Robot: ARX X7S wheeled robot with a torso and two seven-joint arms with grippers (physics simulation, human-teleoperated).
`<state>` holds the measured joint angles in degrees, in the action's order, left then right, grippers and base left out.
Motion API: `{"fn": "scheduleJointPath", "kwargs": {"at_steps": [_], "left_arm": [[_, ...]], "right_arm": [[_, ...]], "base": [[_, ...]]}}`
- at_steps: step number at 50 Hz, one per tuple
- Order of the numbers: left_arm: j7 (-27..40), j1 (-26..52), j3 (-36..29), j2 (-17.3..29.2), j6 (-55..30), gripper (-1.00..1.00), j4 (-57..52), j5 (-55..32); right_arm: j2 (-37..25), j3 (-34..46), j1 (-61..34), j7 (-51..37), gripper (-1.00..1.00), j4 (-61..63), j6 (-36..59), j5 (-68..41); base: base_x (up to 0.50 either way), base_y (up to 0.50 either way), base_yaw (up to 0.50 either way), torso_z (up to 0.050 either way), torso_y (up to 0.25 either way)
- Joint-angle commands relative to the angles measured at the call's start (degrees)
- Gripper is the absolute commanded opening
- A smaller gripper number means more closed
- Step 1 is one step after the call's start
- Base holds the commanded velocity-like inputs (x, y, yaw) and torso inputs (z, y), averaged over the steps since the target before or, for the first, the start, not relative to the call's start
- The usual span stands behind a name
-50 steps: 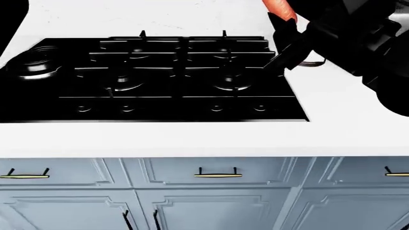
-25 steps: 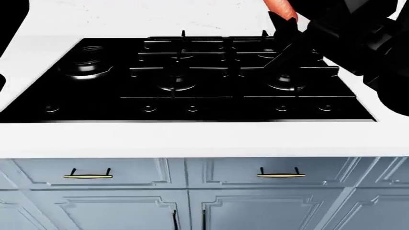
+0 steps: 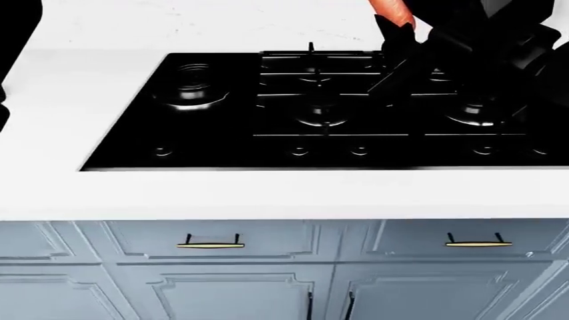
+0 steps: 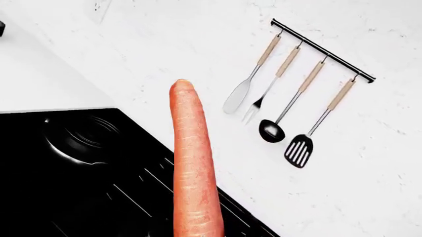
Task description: Place the two vegetables and bowl onto the tray for setting up a vegetable dip station.
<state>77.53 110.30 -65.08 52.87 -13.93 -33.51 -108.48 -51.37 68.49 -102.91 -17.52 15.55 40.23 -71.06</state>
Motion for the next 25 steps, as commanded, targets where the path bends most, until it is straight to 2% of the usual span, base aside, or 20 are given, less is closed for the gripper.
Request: {"fn": "scheduleJointPath", "kwargs": {"at_steps": [1, 25], "left_arm": [[0.0, -0.2, 0.2, -0.1, 0.0, 1.0, 0.0, 0.0], [0.1, -0.2, 0.5, -0.3, -0.4, 1.0, 0.1, -0.1]], "right_arm": [[0.1, -0.3, -0.1, 0.1, -1.0, 0.0, 0.3, 0.7], [0.1, -0.6, -0.1, 0.4, -1.0, -0.1, 0.4, 0.9]], "base": [[0.0, 0.5, 0.0, 0.0, 0.0], [0.0, 0.5, 0.0, 0.0, 0.0]]}}
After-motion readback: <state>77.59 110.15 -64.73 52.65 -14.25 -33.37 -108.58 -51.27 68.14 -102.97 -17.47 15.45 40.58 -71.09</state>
